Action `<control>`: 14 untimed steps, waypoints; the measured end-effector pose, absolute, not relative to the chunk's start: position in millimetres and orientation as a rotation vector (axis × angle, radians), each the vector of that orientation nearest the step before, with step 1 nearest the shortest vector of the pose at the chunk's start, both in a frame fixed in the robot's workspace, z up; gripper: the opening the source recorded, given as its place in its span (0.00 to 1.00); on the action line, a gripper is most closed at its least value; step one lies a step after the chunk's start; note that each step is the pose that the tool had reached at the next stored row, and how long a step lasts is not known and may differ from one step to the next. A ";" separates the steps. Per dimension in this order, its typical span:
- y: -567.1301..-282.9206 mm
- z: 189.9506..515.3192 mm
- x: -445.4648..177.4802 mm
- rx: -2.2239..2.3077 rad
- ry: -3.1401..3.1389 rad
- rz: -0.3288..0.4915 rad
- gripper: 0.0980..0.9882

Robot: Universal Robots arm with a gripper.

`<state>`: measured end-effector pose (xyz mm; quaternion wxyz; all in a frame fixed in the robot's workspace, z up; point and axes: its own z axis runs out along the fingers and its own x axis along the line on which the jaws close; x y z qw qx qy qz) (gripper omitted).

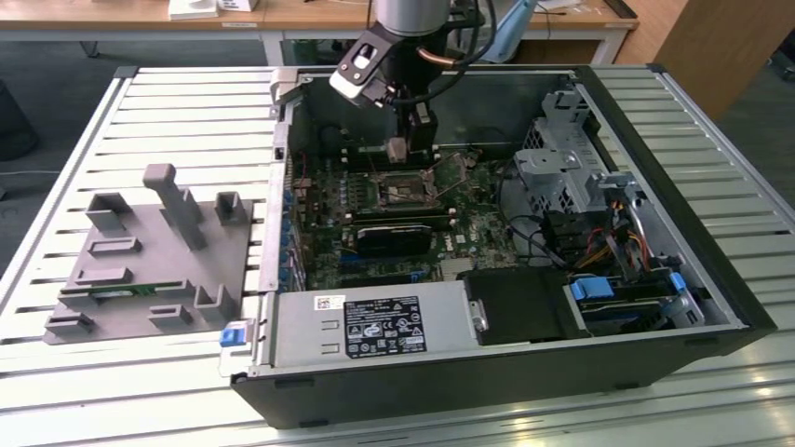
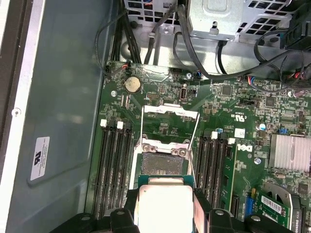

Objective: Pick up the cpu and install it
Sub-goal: 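Place the cpu into insertion slot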

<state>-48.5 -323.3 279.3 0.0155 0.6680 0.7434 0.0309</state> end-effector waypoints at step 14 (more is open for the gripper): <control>-323.3 283.8 -48.5 2.078 2.313 0.096 0.49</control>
